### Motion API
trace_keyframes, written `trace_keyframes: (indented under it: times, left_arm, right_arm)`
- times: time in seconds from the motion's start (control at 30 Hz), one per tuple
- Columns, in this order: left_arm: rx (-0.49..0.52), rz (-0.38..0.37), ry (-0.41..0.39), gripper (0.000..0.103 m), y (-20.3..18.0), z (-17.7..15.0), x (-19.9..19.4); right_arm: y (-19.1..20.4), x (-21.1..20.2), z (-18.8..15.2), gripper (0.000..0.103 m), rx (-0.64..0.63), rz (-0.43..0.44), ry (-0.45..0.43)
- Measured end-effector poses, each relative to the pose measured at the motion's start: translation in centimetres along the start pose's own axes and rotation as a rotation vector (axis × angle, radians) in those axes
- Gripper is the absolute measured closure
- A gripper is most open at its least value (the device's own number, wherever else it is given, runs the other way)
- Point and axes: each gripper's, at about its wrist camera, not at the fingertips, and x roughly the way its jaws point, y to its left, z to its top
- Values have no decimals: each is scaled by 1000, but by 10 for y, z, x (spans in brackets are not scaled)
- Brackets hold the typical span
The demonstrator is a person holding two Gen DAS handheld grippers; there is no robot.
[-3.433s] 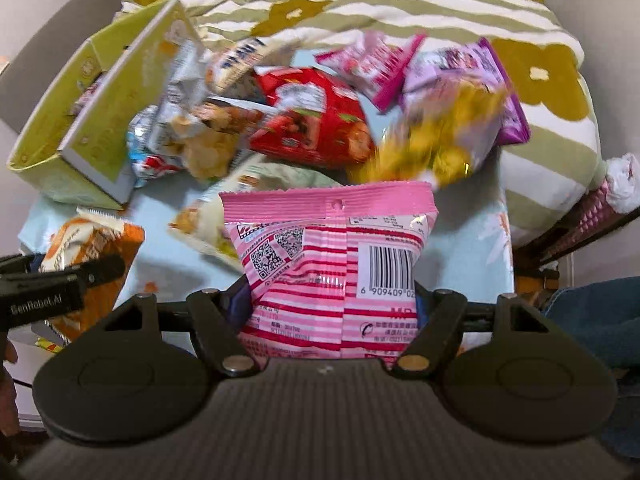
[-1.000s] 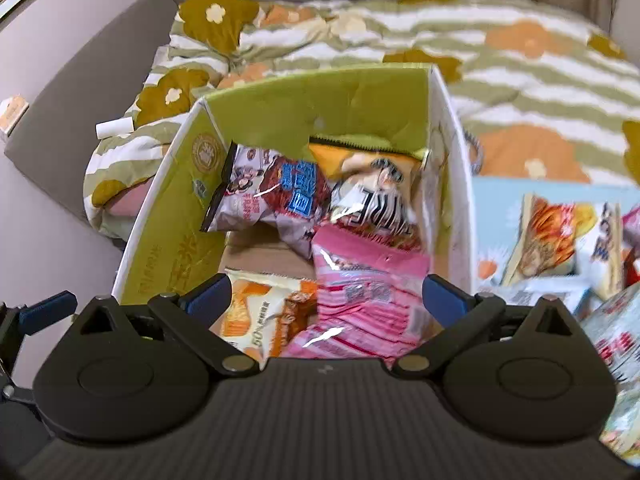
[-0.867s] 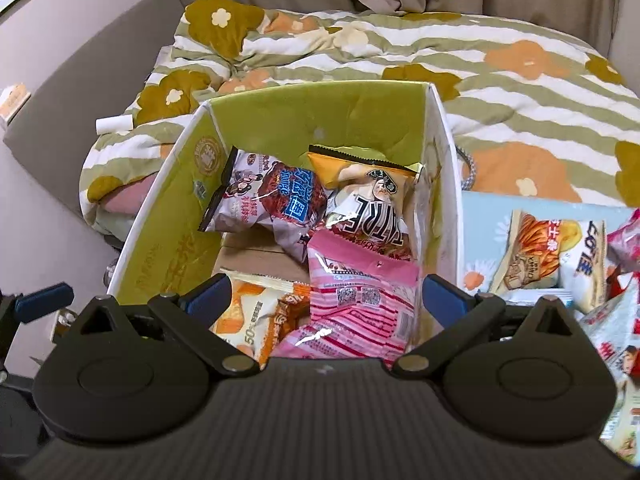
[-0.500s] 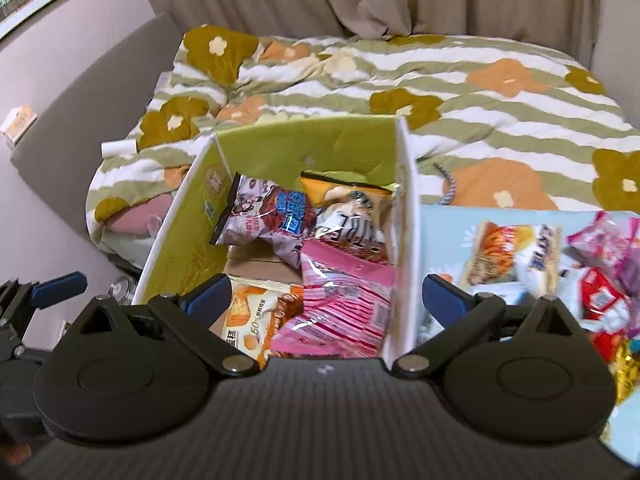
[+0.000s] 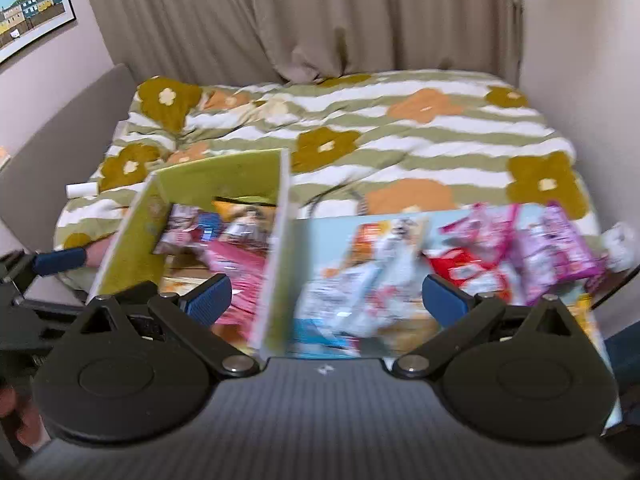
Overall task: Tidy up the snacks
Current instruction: 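Move both tools back over the snack pile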
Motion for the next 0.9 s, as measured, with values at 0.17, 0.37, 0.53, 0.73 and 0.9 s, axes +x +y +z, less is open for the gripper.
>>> trace_keyframes:
  times: [0.17,0.37,0.53,0.73,0.9]
  left_arm:
    - [-17,4,15,0,-46,5,2]
    - [-12,0,55,0,-108,5,17]
    - [-24,10,86,0,-152,-2,37]
    - [-33,10,125,0,-194,-15,71]
    - [0,-19,164,0,-222,-27,105]
  right_arm:
    - [-57,-13,-10,0,-22,-48,13]
    - [-124,-14,-23,0,-17,-65,44]
    - [-174,-1,-36,0,0,-54,74]
    - [-218,28,-53,0,27,-33,103]
    - [-241,56,-63,0,77,-17,125]
